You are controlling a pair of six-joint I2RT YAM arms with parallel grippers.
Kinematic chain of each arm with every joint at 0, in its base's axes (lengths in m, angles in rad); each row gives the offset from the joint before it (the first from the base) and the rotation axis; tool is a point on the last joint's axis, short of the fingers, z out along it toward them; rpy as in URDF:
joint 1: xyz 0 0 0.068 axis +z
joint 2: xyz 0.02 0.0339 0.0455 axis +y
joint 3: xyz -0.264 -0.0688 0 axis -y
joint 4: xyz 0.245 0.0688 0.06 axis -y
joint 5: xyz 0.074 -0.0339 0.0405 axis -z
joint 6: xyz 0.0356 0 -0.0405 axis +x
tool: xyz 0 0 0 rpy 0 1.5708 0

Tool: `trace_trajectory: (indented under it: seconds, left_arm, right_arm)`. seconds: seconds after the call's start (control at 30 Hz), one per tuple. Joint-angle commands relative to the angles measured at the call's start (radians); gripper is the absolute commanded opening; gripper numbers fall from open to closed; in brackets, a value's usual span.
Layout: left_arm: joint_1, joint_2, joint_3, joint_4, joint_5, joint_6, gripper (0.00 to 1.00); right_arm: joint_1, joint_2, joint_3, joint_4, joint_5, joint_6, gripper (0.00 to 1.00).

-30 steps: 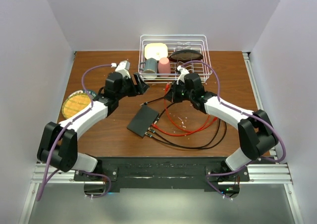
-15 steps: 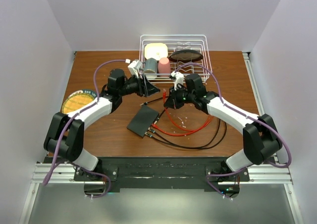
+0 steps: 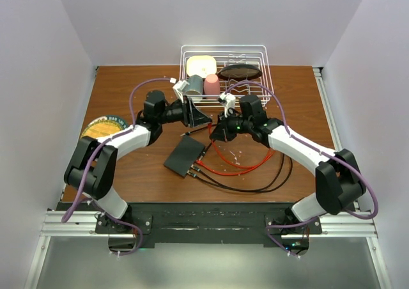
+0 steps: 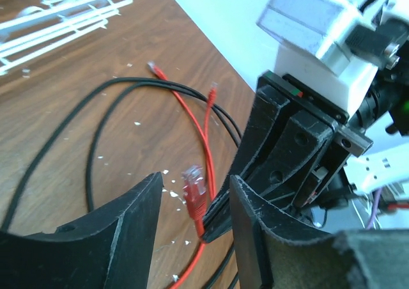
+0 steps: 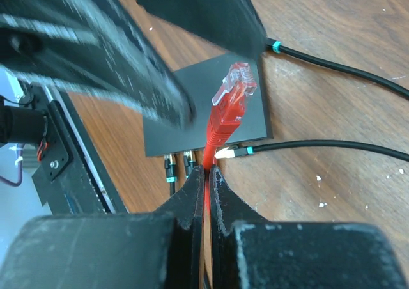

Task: Insert the plug into the switch port

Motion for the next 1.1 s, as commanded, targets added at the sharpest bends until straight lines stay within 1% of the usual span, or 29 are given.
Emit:
trace_trajectory:
  seconds: [0.0, 0.1, 0.17, 0.2, 0.23, 0.27, 0.37, 0.4, 0.43, 0.47, 0.5, 0.53, 0.57, 0.6, 0.63, 0.67, 0.7, 0.73, 0.77, 0.8, 0.87, 0.9, 1.07]
  left_arm:
    - [-0.027, 0.031, 0.023, 0.089, 0.067, -0.020, 0.50]
    - [-0.028, 0.046, 0.010, 0.154, 0.076, -0.055, 0.43]
    - [-0.028, 0.055, -0.004, 0.223, 0.079, -0.098, 0.31]
    - [-0.028, 0.060, -0.006, 0.243, 0.082, -0.111, 0.24]
    - [-0.028, 0.064, -0.009, 0.285, 0.084, -0.140, 0.07]
    - [-0.028, 0.064, -0.016, 0.301, 0.084, -0.152, 0.00]
    - [-0.028, 0.045, -0.036, 0.309, 0.033, -0.183, 0.00]
    - [-0.028, 0.032, -0.042, 0.292, -0.025, -0.184, 0.00]
    - [-0.028, 0.002, -0.052, 0.236, -0.071, -0.177, 0.00]
    - [-0.028, -0.015, -0.064, 0.191, -0.122, -0.172, 0.00]
    - [-0.028, -0.031, -0.070, 0.156, -0.209, -0.169, 0.00]
    - [-0.028, -0.060, -0.076, 0.096, -0.250, -0.164, 0.00]
    - [-0.028, -0.072, -0.076, 0.048, -0.292, -0.161, 0.00]
    - [-0.028, -0.083, -0.070, -0.002, -0.373, -0.158, 0.00]
    - [-0.028, -0.101, -0.060, -0.082, -0.405, -0.158, 0.00]
    - [-0.028, -0.110, -0.055, -0.116, -0.436, -0.158, 0.00]
    - [-0.028, -0.120, -0.055, -0.142, -0.488, -0.160, 0.00]
    - [-0.028, -0.133, -0.047, -0.195, -0.516, -0.164, 0.00]
    - [-0.030, -0.141, -0.043, -0.225, -0.545, -0.169, 0.00]
    - [-0.030, -0.146, -0.038, -0.248, -0.594, -0.177, 0.00]
    - [-0.033, -0.150, -0.012, -0.341, -0.646, -0.186, 0.00]
    - [-0.033, -0.155, -0.009, -0.361, -0.686, -0.192, 0.00]
    - [-0.035, -0.175, -0.013, -0.426, -0.766, -0.233, 0.00]
  right_arm:
    - [0.008, -0.058, 0.029, 0.006, -0.043, -0.018, 0.00]
    - [0.008, -0.067, 0.029, 0.011, -0.059, -0.015, 0.00]
    - [0.007, -0.069, 0.029, 0.011, -0.065, -0.015, 0.00]
    - [0.008, -0.069, 0.027, 0.012, -0.066, -0.017, 0.00]
    - [0.008, -0.070, 0.026, 0.008, -0.060, -0.018, 0.00]
    - [0.010, -0.080, 0.027, 0.002, -0.047, -0.018, 0.00]
    - [0.010, -0.116, 0.021, -0.008, 0.051, -0.005, 0.00]
    - [0.012, -0.127, 0.018, -0.006, 0.072, -0.005, 0.03]
    - [0.013, -0.139, 0.018, -0.008, 0.148, 0.005, 0.15]
    - [0.016, -0.152, 0.017, -0.009, 0.179, 0.011, 0.21]
    - [0.018, -0.176, 0.011, -0.002, 0.202, 0.014, 0.27]
    - [0.021, -0.185, 0.011, 0.003, 0.264, 0.026, 0.41]
    - [0.022, -0.195, 0.012, 0.000, 0.297, 0.032, 0.46]
    - [0.031, -0.208, 0.012, 0.004, 0.318, 0.035, 0.52]
    - [0.035, -0.210, 0.014, 0.006, 0.345, 0.043, 0.57]
    - [0.041, -0.209, 0.020, -0.003, 0.404, 0.048, 0.66]
    - [0.048, -0.201, 0.026, 0.000, 0.415, 0.049, 0.70]
    - [0.054, -0.190, 0.032, 0.000, 0.435, 0.058, 0.72]
    - [0.062, -0.183, 0.040, -0.006, 0.466, 0.064, 0.77]
    - [0.080, -0.173, 0.052, -0.002, 0.474, 0.068, 0.78]
    - [0.125, -0.132, 0.078, -0.006, 0.518, 0.078, 0.78]
    - [0.142, -0.115, 0.089, -0.005, 0.533, 0.078, 0.78]
    - [0.241, -0.008, 0.155, 0.003, 0.641, 0.112, 0.78]
